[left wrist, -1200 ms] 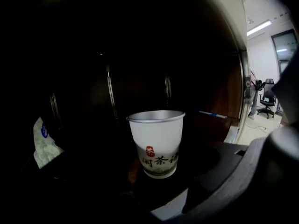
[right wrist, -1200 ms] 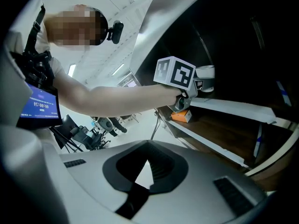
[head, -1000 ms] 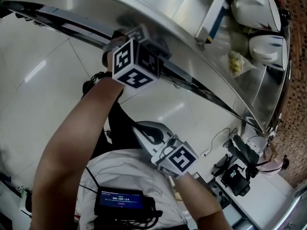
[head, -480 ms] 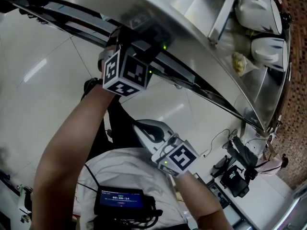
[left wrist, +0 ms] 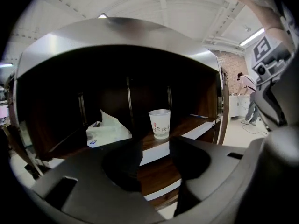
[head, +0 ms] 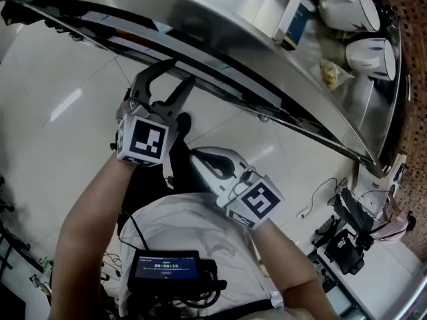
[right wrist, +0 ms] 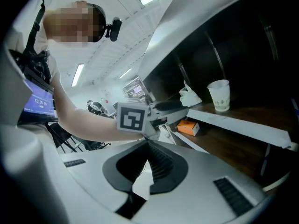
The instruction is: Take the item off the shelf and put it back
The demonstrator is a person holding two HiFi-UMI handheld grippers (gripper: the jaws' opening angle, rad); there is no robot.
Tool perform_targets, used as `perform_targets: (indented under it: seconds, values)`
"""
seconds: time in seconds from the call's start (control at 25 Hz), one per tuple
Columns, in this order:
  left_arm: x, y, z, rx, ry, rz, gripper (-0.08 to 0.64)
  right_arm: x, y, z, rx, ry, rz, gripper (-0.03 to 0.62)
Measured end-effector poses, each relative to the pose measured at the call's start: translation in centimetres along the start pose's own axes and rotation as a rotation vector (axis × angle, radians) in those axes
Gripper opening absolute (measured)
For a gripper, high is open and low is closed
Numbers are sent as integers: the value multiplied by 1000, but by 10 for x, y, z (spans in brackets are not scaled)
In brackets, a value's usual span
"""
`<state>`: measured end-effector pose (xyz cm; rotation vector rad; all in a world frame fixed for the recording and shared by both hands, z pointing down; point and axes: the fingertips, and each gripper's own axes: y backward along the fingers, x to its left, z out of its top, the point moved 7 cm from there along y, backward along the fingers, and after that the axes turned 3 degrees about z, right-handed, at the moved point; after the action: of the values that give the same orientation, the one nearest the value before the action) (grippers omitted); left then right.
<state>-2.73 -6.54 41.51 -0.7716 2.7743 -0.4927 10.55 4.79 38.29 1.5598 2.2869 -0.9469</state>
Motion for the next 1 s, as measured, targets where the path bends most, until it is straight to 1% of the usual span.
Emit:
perform_targets:
  seconds: [0.16,0.24,0.32,0.4,0.52,0.56,0.64,0.72,0.76,0.88,1.0]
  values:
    - [5,35,7,-32,35,-33,105,3,-2,17,-27,33,8,6]
    - [7,53,11,-40,104,-70,75,5,-3,25,-45,45,6,6]
    - [11,67,17,-43,177,-104,66,7,-2,35,-70,57,5,6]
    - [15,80,25,-42,210,-120,57,8,0,45,-98,70,8,6]
    - [21,101,29,-33,221,-121,43,12,-2,56,-130,91,12,6]
    - [26,109,23,-31,225,-121,35,13,-9,57,-138,98,11,6]
    - [42,124,0,-38,232,-126,29,16,-35,51,-151,114,7,6]
    - [54,140,-19,-56,235,-147,26,19,-58,47,-179,145,-2,6]
    - [55,148,-21,-65,234,-164,25,22,-63,48,-189,155,-1,6]
    - [53,167,-8,-103,228,-224,15,35,-66,56,-189,167,15,6]
    - [56,180,8,-139,236,-247,9,44,-67,64,-186,198,19,6]
